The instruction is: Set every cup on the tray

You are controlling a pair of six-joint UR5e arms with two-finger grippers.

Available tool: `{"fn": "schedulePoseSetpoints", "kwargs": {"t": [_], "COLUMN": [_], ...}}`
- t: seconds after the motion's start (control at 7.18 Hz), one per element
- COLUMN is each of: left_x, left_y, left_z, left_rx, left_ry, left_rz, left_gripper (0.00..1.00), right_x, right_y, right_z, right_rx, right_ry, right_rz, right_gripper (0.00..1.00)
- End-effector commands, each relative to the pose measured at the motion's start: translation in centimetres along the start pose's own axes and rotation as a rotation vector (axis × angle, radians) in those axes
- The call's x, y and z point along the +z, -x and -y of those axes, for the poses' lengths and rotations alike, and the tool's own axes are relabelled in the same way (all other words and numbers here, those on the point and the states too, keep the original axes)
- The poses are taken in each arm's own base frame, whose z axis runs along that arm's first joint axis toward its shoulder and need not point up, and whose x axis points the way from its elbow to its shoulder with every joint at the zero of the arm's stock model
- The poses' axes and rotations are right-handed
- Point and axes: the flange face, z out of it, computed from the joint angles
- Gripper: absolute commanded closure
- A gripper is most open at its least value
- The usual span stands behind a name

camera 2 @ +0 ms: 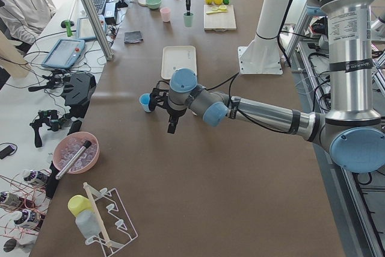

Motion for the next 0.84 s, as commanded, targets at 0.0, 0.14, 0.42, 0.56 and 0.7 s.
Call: {"fn": "schedulePoseSetpoints", "kwargs": {"t": [0.0,0.14,0.42,0.56,0.7], "left_x": [3.0,4.9,10.9,11.9,12.8], "left_y": [-7.8,-10.0,-14.2,-14.7,-15.3], "left_z": [-1.1,-2.3,-5.6,-6.6,-7.4], "left_rx": [-0.068,-0.114,-0.073,-0.059,-0.046], "left_ry": [0.012,0.050,0.076,0.102,0.120], "left_rz": [0.013,0.008,0.084,0.083,0.086], "left_gripper": [0.02,0.02,0.03,0.03,0.04], "right_x": [2.0,4.0,7.1,8.0,8.4], "right_y": [13.2,17.7,22.5,23.0,23.1], "right_z": [0.7,-0.4,0.3,0.2,0.1], "right_rx": [0.079,0.082,0.097,0.090,0.084], "right_ry": [-0.011,-0.045,-0.057,-0.067,-0.065], "right_rz": [-0.001,-0.009,-0.019,-0.030,-0.035], "right_gripper": [1.00,1.00,1.00,1.00,1.00]}}
